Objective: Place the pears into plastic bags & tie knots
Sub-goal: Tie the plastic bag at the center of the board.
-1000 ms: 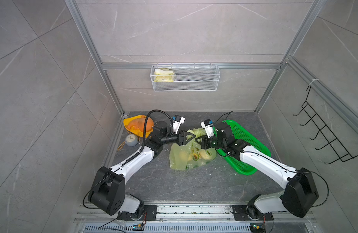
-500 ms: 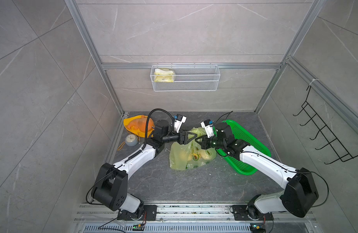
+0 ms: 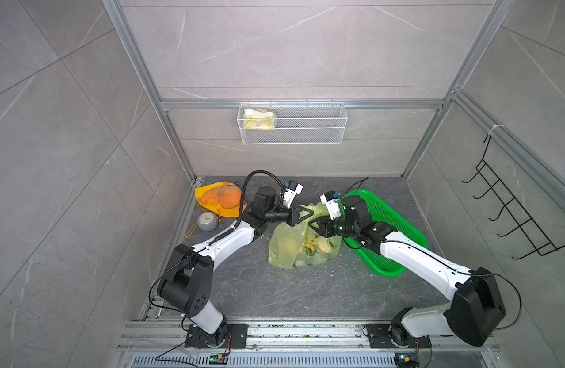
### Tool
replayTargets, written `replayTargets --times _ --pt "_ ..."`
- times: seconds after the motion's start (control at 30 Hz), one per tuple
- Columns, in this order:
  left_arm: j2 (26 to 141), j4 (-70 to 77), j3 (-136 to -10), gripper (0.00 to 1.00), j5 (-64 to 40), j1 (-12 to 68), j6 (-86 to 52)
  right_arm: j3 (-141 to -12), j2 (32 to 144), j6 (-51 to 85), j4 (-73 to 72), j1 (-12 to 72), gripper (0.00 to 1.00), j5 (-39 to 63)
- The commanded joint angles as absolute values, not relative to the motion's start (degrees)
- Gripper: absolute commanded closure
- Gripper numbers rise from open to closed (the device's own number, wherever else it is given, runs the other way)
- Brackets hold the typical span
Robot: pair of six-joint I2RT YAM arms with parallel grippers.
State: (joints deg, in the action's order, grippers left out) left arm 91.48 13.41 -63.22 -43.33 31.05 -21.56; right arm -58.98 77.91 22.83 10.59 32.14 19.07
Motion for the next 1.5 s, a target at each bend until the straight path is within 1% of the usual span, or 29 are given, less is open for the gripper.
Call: replayTargets --times 0.0,0.1,0.2,0.33,0.5,0.63,1.07,1.47 --pt "85.65 18.04 -59.7 1.0 -36.39 31.74 -20.56 -58.29 69.0 28.21 14.1 31.38 0.32 18.82" --pt "82.36 21.87 -56.08 1.0 -30.99 32.31 -20.32 -58.13 65.08 37.06 14.72 31.37 0.24 21.56" --pt "80.46 25.76 -52.83 1.0 -28.07 32.49 -20.46 -55.3 62.8 47.89 9.67 31.42 0.19 23.96" --pt "79.89 26.81 -51.77 1.0 -27.48 32.6 -20.57 -51.5 63.27 59.85 -0.33 33.45 0.16 25.36" --pt "79.98 27.47 -51.82 1.0 -28.14 33.04 -20.57 -49.16 67.34 67.08 -10.89 36.27 0.15 24.02" --pt "79.98 27.86 -51.77 1.0 -28.54 33.39 -20.7 -49.09 70.22 68.82 -15.92 36.78 0.15 22.64" --pt "78.84 27.86 -50.98 1.0 -30.06 33.85 -20.65 -51.85 77.81 68.8 -19.31 36.81 0.15 18.61" --pt "78.38 27.42 -50.54 1.0 -31.78 34.01 -20.26 -53.69 79.36 68.82 -19.89 34.99 0.15 17.51"
